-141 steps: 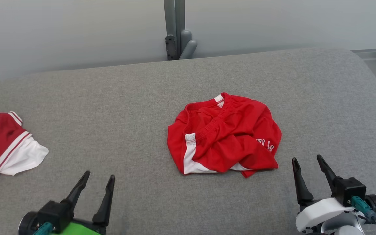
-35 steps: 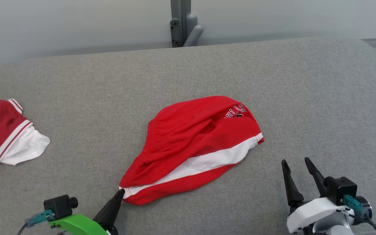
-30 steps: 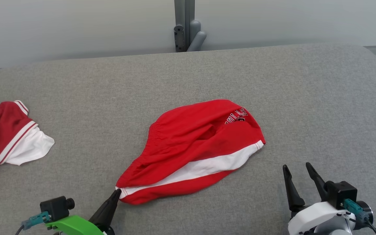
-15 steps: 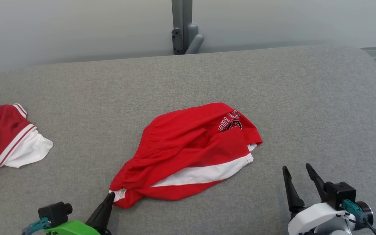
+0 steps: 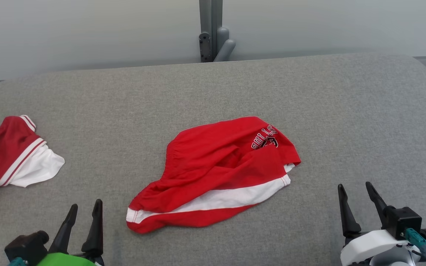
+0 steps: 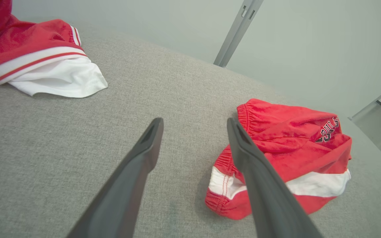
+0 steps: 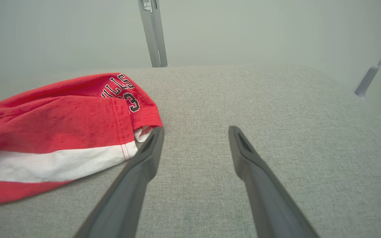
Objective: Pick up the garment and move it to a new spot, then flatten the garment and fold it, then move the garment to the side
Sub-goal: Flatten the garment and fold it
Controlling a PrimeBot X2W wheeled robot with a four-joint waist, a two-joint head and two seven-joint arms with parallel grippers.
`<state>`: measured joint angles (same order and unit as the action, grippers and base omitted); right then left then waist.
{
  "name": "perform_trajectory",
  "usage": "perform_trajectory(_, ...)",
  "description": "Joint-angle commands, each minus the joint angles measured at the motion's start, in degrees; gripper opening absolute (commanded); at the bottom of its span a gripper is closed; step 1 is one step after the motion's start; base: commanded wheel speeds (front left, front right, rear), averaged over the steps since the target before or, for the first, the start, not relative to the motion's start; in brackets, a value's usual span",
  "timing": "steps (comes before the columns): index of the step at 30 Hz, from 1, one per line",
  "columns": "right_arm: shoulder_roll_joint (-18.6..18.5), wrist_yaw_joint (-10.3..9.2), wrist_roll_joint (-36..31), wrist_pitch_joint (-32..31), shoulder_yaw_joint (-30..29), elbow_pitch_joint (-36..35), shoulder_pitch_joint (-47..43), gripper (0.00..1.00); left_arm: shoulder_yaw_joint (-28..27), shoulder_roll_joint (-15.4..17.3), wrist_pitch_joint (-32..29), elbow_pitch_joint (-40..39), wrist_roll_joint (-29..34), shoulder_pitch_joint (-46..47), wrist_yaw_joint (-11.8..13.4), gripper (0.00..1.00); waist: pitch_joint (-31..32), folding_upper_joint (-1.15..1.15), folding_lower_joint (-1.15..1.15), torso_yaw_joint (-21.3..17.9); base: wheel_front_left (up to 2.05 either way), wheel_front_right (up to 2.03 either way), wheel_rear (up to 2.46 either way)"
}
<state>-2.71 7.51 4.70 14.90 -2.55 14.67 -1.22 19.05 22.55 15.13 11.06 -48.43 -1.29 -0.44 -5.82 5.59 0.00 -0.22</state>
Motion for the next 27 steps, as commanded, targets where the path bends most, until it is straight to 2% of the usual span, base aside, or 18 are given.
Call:
perform_trajectory(1, -0.1, -0.04, -1.1, 0.2, -0.5, -1.2, -1.1, 1.0, -1.7, -1.2, 0.0, -1.3, 3.8, -2.5, 0.3, 1.0, 0.4, 0.0, 0.0, 0.7, 0.0, 0.0, 0.0)
perform_trajectory(7, -0.1, -0.04, -4.6, 0.2, -2.9, -5.2, -2.3, 1.0, -8.0, -7.3, 0.0, -4.9, 20.7, -8.4, -0.7, 1.0, 1.1, 0.0, 0.0, 1.9, 0.0, 0.0, 0.0)
perform_trajectory(13, -0.1, -0.04, -6.7, 0.2, -3.6, -6.7, -3.8, 1.0, -17.1, -14.4, 0.0, -5.9, 29.7, -12.4, -3.5, 1.0, 2.0, 0.0, 0.0, 3.1, 0.0, 0.0, 0.0)
perform_trajectory(16, -0.1, -0.04, -6.8, 0.2, -3.5, -6.7, -4.5, 1.0, -19.9, -16.1, 0.0, -5.1, 31.9, -13.0, -5.2, 1.0, 2.1, 0.0, 0.0, 3.4, 0.0, 0.0, 0.0)
perform_trajectory(20, -0.1, -0.04, -6.4, 0.2, -3.1, -6.4, -4.7, 1.0, -20.9, -17.0, 0.0, -4.3, 33.3, -12.6, -6.4, 1.0, 2.1, 0.0, 0.0, 3.5, 0.0, 0.0, 0.0)
perform_trajectory(27, -0.1, -0.04, -5.5, 0.2, -2.0, -5.7, -4.4, 1.0, -20.6, -17.4, 0.0, -3.5, 33.6, -10.5, -7.1, 1.0, 1.9, 0.0, 0.0, 3.2, 0.0, 0.0, 0.0)
